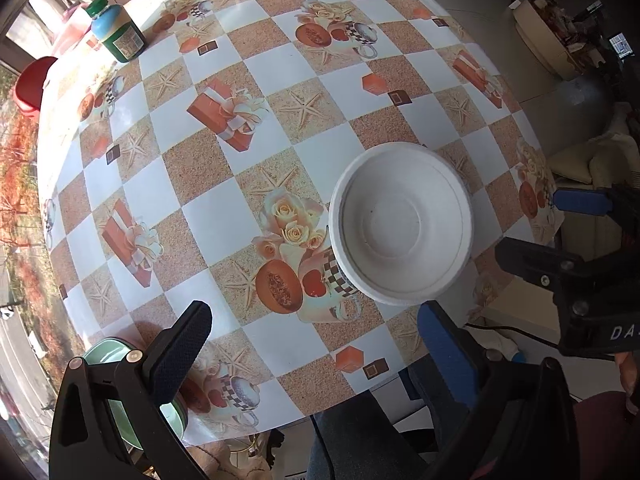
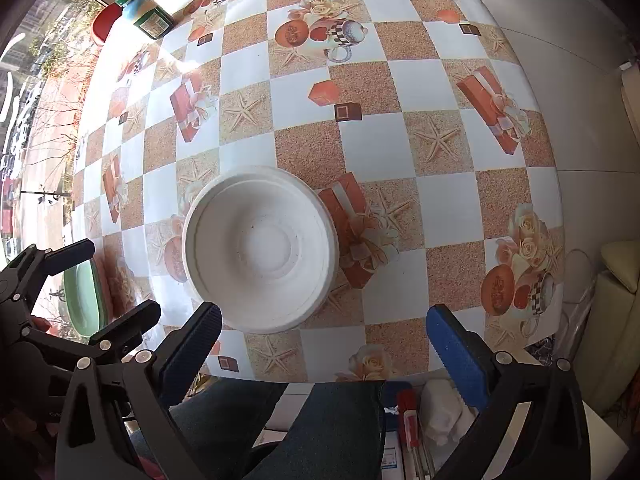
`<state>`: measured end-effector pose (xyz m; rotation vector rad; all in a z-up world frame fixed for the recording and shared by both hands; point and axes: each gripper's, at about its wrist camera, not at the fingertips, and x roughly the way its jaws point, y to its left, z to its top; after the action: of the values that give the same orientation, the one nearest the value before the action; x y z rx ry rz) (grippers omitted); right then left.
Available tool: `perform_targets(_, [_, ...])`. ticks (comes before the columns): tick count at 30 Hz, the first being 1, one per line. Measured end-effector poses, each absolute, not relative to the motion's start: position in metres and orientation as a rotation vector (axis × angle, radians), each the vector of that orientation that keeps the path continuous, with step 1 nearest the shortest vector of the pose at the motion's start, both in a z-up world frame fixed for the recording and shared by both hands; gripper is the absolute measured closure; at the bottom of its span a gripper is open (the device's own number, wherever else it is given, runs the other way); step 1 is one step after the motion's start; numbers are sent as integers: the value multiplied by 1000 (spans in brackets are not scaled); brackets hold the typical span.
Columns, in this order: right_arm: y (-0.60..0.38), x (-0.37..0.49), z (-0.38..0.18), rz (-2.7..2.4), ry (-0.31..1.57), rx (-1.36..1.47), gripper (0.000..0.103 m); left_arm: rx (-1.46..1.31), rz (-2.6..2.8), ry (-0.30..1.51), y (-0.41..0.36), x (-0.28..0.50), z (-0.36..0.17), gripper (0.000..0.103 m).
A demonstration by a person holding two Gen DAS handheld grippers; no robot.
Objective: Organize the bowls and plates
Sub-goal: 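Move the right gripper to the rim of the white bowl stack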
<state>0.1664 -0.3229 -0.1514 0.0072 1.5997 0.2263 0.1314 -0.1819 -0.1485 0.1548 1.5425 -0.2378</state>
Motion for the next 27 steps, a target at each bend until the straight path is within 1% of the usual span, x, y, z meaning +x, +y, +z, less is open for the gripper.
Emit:
perform_targets(3, [-319, 164, -147, 226, 1596, -14, 0, 191, -207, 1541, -181, 131, -145, 0])
perform_targets(8, [-313, 165, -157, 216, 1643, -14, 0, 215, -184, 1504, -176, 135, -133, 0])
perform_targets(18, [-307, 177, -150, 218, 1624, 3, 0, 210, -143, 1471, -163, 142, -121, 0])
perform_targets(27, [-308, 178, -146, 210, 1617, 20, 0, 233, -156, 1444, -167, 145, -115, 0])
